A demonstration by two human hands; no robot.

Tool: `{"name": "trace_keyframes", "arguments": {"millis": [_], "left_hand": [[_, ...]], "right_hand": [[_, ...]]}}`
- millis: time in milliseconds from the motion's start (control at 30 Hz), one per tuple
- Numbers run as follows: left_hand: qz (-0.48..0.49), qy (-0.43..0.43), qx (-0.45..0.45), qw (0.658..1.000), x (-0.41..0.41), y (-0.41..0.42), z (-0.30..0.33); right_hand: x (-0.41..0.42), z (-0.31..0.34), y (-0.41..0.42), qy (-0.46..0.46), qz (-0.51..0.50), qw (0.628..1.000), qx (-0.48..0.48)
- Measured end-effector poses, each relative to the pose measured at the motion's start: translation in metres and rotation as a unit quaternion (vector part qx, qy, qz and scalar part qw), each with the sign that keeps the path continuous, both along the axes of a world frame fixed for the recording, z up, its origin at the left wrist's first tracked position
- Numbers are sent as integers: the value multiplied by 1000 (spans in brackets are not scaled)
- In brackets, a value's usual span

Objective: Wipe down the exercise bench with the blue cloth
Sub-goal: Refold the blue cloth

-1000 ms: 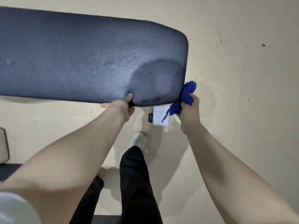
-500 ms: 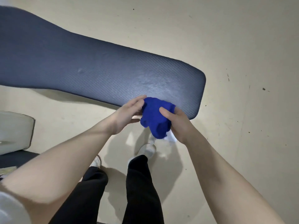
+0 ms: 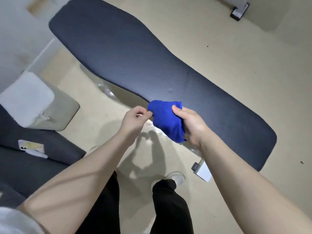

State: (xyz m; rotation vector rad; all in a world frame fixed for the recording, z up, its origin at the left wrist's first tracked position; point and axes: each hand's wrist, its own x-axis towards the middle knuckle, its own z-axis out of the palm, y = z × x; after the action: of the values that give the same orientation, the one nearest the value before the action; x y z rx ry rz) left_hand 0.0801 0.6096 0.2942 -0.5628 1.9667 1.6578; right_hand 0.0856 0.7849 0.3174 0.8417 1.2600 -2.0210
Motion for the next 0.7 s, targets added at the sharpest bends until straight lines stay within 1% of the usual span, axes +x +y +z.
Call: {"name": "trace_keyframes", "arguments": {"millis": [33, 67, 133, 200, 233, 300, 333, 367, 400, 433, 467, 500, 533, 567, 600, 667, 700], "left_hand": [[6, 12, -17, 1000, -8, -30, 1], [21, 16, -12, 1000, -15, -62, 4], [69, -8, 39, 997, -31, -126, 11], [141, -45, 109, 983, -45, -197, 19], [158, -44, 127, 978, -49, -232, 21], [148, -26, 101, 983, -53, -296, 22], [165, -26, 73, 983, -53, -325, 21], [203, -32, 53, 977, -54, -354, 17], [237, -34, 40, 970, -54, -380, 12], [256, -36, 27, 966, -55, -405, 3], [259, -44, 9, 965, -56, -426, -3], [251, -56, -11, 966, -57, -446, -12], [236, -69, -28, 969, -59, -463, -19], [216, -80, -37, 972, -61, -478, -28], [198, -87, -37, 976, -65, -489, -37], [184, -98, -18, 978, -73, -508, -62], [191, -107, -7, 976, -77, -516, -79]], "right_hand": [[-14, 0, -33, 11, 27, 1000, -7], [-28, -2, -67, 21, 48, 998, -17], [-58, -9, -141, 38, 85, 995, -37], [-89, -15, -223, 41, 133, 989, -48], [-102, -16, -263, 42, 161, 984, -59], [-126, -19, -338, 44, 224, 969, -93], [-136, -19, -372, 41, 260, 959, -102], [-144, -20, -404, 38, 299, 949, -94], [-151, -21, -433, 46, 339, 938, -59], [-157, -26, -458, 78, 382, 921, 8], [-163, -32, -480, 134, 419, 893, 93], [-168, -38, -498, 198, 447, 856, 168], [-174, -44, -514, 245, 471, 824, 199], [-179, -50, -529, 267, 499, 803, 187], [-182, -58, -543, 259, 523, 798, 149], [-189, -84, -568, 199, 562, 798, 91], [-194, -104, -579, 181, 572, 795, 89]]}}
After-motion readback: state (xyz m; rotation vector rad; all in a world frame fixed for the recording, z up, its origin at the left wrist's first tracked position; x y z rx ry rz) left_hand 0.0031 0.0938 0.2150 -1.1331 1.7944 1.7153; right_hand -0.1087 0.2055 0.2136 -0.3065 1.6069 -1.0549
